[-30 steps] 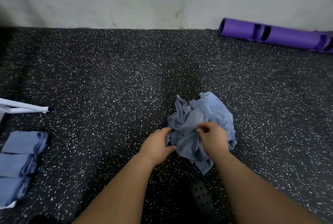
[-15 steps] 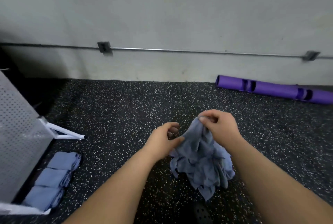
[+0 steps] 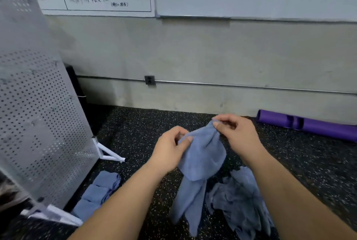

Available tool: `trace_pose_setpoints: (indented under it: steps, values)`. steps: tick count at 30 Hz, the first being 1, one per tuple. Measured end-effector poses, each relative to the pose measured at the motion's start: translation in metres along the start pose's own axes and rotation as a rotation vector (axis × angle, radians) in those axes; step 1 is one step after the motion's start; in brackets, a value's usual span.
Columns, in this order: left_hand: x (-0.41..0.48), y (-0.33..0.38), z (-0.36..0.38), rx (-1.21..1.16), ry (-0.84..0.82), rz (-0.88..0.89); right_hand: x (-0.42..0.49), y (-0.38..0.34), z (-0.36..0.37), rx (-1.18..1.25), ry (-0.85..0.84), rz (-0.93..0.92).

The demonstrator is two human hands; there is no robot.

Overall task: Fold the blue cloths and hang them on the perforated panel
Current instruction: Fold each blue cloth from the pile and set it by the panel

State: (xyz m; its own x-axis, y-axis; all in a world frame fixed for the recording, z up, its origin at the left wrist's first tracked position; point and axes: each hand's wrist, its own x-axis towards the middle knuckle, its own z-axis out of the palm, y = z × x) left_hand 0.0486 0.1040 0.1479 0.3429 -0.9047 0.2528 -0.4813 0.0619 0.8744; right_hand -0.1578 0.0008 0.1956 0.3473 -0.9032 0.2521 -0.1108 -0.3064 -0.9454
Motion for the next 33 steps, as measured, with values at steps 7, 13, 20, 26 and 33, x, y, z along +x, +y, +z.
trace_pose_setpoints:
  steps: [7, 13, 20, 26, 33]
  values:
    - [-0.002, -0.01, -0.034, -0.302, 0.093, -0.226, -0.006, 0.027, 0.056, -0.299, -0.09, -0.066]
    - [0.026, -0.005, -0.036, -0.623, 0.231, -0.427, -0.013, 0.005, 0.088, -0.322, -0.287, -0.326]
    - [0.047, 0.007, -0.028, -0.838, 0.231, -0.551, 0.012, 0.025, 0.089, -0.524, -0.156, -0.412]
    - [0.059, 0.002, -0.015, -0.787, 0.119, -0.495, 0.041, 0.028, 0.075, -0.296, 0.011, -0.161]
    - [0.049, -0.001, 0.021, -0.519, -0.049, -0.332, 0.056, 0.027, 0.071, 0.26, 0.092, 0.268]
